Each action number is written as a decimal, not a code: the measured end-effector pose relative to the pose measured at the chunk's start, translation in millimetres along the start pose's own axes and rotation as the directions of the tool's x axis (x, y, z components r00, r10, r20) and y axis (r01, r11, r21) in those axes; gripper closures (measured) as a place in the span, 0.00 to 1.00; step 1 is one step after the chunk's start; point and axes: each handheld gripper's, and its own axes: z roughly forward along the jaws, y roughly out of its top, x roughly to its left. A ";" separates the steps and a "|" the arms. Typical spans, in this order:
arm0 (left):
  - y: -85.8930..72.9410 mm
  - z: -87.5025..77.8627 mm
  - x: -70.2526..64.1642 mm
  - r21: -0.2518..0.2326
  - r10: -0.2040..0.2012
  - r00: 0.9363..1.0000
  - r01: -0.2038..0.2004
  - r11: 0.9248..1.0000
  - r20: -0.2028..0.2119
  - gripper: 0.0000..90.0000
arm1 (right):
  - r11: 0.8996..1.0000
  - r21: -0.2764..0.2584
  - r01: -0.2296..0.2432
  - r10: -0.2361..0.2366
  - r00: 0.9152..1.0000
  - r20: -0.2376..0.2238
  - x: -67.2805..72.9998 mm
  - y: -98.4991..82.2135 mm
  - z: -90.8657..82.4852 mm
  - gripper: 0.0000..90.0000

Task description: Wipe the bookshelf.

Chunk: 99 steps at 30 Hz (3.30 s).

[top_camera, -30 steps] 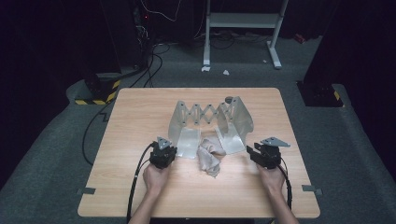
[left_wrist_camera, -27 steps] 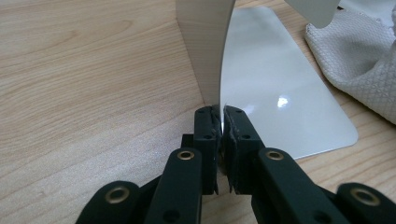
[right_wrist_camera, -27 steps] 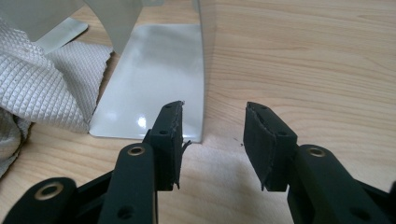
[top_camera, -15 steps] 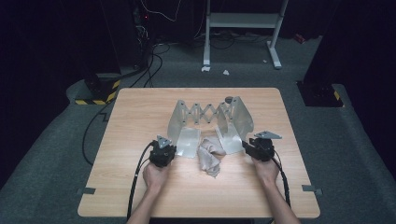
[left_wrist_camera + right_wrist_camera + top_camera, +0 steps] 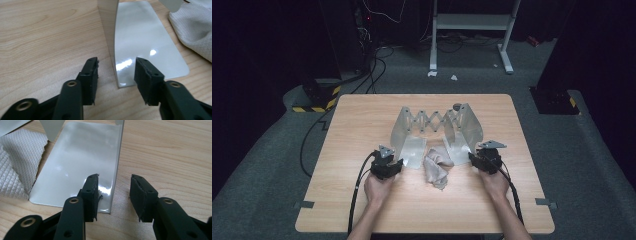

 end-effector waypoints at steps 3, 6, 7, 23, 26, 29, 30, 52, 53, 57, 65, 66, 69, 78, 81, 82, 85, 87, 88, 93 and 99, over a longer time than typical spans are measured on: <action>-2.7 -5.8 -1.9 -0.004 -0.009 1.000 0.009 1.000 0.019 0.54 | 1.000 -0.001 0.002 -0.002 1.000 0.000 0.0 0.0 0.1 0.66; -4.8 -14.8 -5.1 -0.024 -0.008 0.999 0.009 1.000 0.038 0.51 | 1.000 0.001 0.009 -0.009 1.000 -0.001 1.3 0.2 0.5 0.62; -4.8 -18.9 -7.0 -0.033 -0.002 0.999 0.004 0.999 0.046 0.51 | 1.000 0.000 0.014 -0.014 1.000 -0.001 1.8 0.4 0.7 0.61; 5.8 -21.4 -26.8 -0.039 0.004 0.984 0.003 0.999 0.179 0.39 | 1.000 0.002 0.014 -0.014 1.000 -0.007 2.1 0.7 1.1 0.59; 7.6 -20.7 -29.8 -0.047 -0.002 0.982 0.011 0.999 0.190 0.36 | 1.000 0.002 0.014 -0.014 1.000 -0.006 2.2 0.7 1.1 0.59; 10.9 -21.3 -35.4 -0.054 0.012 0.980 -0.001 0.999 0.197 0.35 | 1.000 0.002 0.014 -0.014 1.000 -0.005 2.3 0.6 1.1 0.59; 12.0 -21.6 -36.5 -0.055 0.018 0.980 -0.007 0.998 0.199 0.35 | 1.000 0.002 0.014 -0.014 1.000 -0.005 2.4 0.6 1.1 0.59; 33.7 -4.7 -83.9 -0.059 0.113 0.964 -0.101 0.993 0.242 0.30 | 1.000 0.002 0.011 -0.011 1.000 -0.003 2.6 0.4 0.8 0.59; 33.9 -2.3 -86.2 -0.055 0.113 0.963 -0.103 0.993 0.245 0.31 | 1.000 0.002 0.011 -0.011 1.000 -0.003 2.6 0.4 0.8 0.59; 34.7 9.2 -94.2 -0.041 0.117 0.962 -0.110 0.993 0.248 0.31 | 1.000 0.002 0.011 -0.011 1.000 -0.003 2.6 0.3 0.8 0.59; 35.9 24.5 -104.3 -0.019 0.154 0.961 -0.154 0.988 0.228 0.33 | 1.000 0.002 0.009 -0.009 1.000 -0.001 3.0 0.2 0.6 0.59; 36.1 26.1 -104.9 -0.017 0.161 0.961 -0.162 0.987 0.225 0.33 | 1.000 0.002 0.009 -0.009 1.000 -0.001 3.0 0.1 0.5 0.59; 36.4 31.5 -107.8 -0.007 0.165 0.960 -0.168 0.986 0.227 0.35 | 1.000 0.003 0.004 -0.004 1.000 0.000 3.4 -0.2 0.0 0.59; 34.1 43.4 -108.8 0.032 0.165 0.957 -0.178 0.983 0.240 0.36 | 1.000 0.003 0.004 -0.004 1.000 0.000 3.4 -0.5 -0.2 0.59; 33.4 43.9 -108.8 0.023 0.184 0.952 -0.195 0.981 0.243 0.36 | 1.000 0.003 0.004 -0.004 1.000 0.002 3.4 -0.5 -0.2 0.59; 33.2 43.7 -108.7 0.021 0.190 0.949 -0.202 0.979 0.252 0.38 | 1.000 0.003 0.004 -0.004 1.000 0.003 3.5 -0.5 -0.2 0.59; 32.8 43.8 -108.6 0.004 0.210 0.939 -0.220 0.976 0.274 0.45 | 1.000 0.003 0.003 -0.003 1.000 0.003 3.5 -0.6 -0.2 0.59; 32.3 42.9 -110.5 -0.003 0.216 0.931 -0.225 0.974 0.296 0.54 | 1.000 0.003 0.003 -0.003 1.000 0.004 3.5 -0.6 -0.3 0.58; 32.1 42.4 -110.9 -0.003 0.218 0.928 -0.228 0.974 0.303 0.59 | 1.000 0.003 0.006 -0.006 1.000 0.006 3.4 -0.6 -0.3 0.58; 32.2 42.2 -110.7 -0.004 0.213 0.917 -0.225 0.974 0.338 0.72 | 1.000 0.003 0.002 -0.002 1.000 0.008 3.6 -0.9 -0.6 0.58; 30.3 39.4 -114.3 -0.017 0.235 0.915 -0.243 0.970 0.327 0.80 | 1.000 0.003 0.001 -0.001 1.000 0.008 3.4 -0.9 -0.6 0.57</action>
